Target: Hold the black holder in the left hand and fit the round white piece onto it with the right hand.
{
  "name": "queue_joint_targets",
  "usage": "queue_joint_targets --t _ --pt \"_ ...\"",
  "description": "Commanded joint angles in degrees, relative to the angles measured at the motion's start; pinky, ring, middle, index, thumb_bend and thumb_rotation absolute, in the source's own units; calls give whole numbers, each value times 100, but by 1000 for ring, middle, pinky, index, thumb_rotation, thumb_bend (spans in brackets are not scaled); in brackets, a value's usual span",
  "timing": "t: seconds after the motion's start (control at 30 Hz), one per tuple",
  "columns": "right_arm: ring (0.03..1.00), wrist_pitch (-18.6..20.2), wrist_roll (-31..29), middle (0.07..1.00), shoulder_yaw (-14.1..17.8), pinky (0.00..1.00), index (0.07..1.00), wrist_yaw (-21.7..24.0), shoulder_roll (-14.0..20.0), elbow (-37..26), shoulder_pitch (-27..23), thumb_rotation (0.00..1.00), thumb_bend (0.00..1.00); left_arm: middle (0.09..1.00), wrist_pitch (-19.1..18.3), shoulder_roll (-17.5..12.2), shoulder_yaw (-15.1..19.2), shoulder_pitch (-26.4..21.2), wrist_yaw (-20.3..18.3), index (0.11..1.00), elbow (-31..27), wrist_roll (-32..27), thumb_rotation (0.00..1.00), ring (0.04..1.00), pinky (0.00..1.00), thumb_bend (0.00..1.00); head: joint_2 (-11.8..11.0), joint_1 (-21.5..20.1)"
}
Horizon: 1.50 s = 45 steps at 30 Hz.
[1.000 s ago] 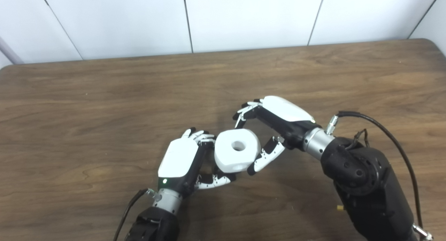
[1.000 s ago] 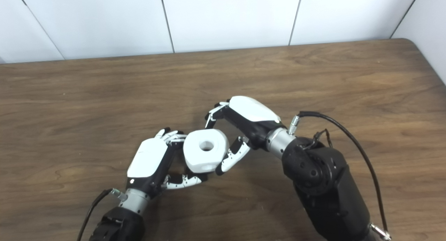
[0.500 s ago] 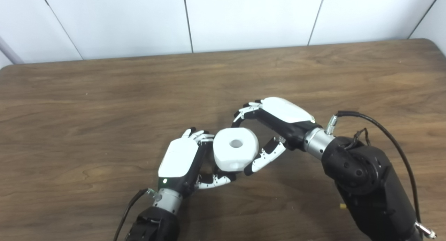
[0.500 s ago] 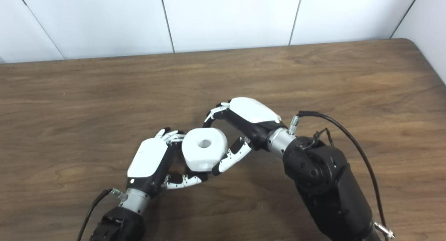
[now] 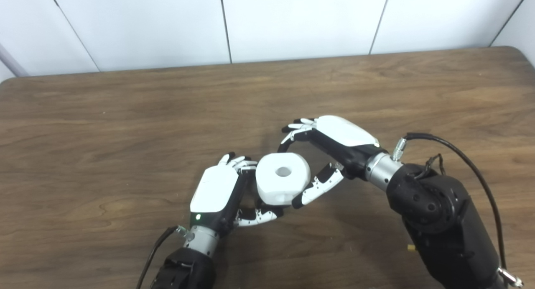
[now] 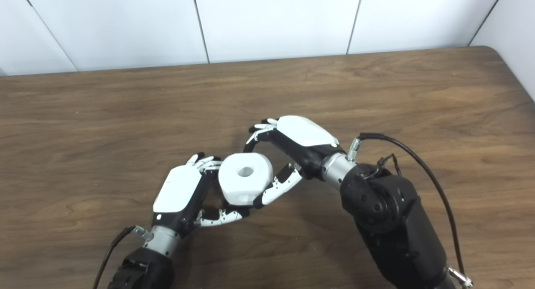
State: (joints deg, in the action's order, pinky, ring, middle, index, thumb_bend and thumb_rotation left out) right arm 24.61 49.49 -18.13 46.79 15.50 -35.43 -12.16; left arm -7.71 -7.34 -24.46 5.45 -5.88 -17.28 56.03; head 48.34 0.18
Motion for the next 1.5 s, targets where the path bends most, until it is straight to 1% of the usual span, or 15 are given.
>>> queue_joint_targets --t 0.0,0.23,0.4,0.97,1.17,1.37,1.4,1.43,1.47 --pt "976 -59 13 918 86 1000 719 -139 21 -134 -114 341 1000 754 39 24 -73 -42 -75 484 95 30 51 856 969 523 2 3" --pt "964 -10 120 917 165 1000 727 46 159 -341 -157 354 1000 750 57 14 -62 -58 -26 484 130 29 51 853 966 523 -21 -26" --pt "959 53 170 924 240 1000 751 232 271 -502 -180 370 1000 752 52 -3 -52 -78 -31 484 161 4 51 856 963 523 -36 -53" --pt "973 180 155 936 599 1000 754 511 324 -723 -138 376 1000 744 108 -16 43 -104 68 484 265 -54 52 850 953 523 -69 -88" --pt "977 186 136 938 659 1000 755 510 305 -719 -122 373 1000 757 40 -5 60 -116 -43 486 227 -19 59 858 959 525 -77 -75" --pt "981 198 173 942 687 1000 762 532 283 -687 -130 387 1000 773 -158 7 66 -160 -256 492 140 70 70 872 976 524 -90 -64" --pt "981 196 177 941 688 1000 761 522 276 -674 -132 384 1000 775 -192 7 64 -170 -292 548 129 96 118 873 975 740 -90 -64" --pt "980 188 186 940 680 1000 760 504 271 -650 -138 381 1000 778 -222 3 65 -184 -325 585 125 116 148 875 975 856 -106 -50" --pt "980 184 191 939 675 1000 760 488 265 -628 -142 380 1000 783 -244 -4 65 -196 -362 617 115 138 179 877 975 930 -106 -50"
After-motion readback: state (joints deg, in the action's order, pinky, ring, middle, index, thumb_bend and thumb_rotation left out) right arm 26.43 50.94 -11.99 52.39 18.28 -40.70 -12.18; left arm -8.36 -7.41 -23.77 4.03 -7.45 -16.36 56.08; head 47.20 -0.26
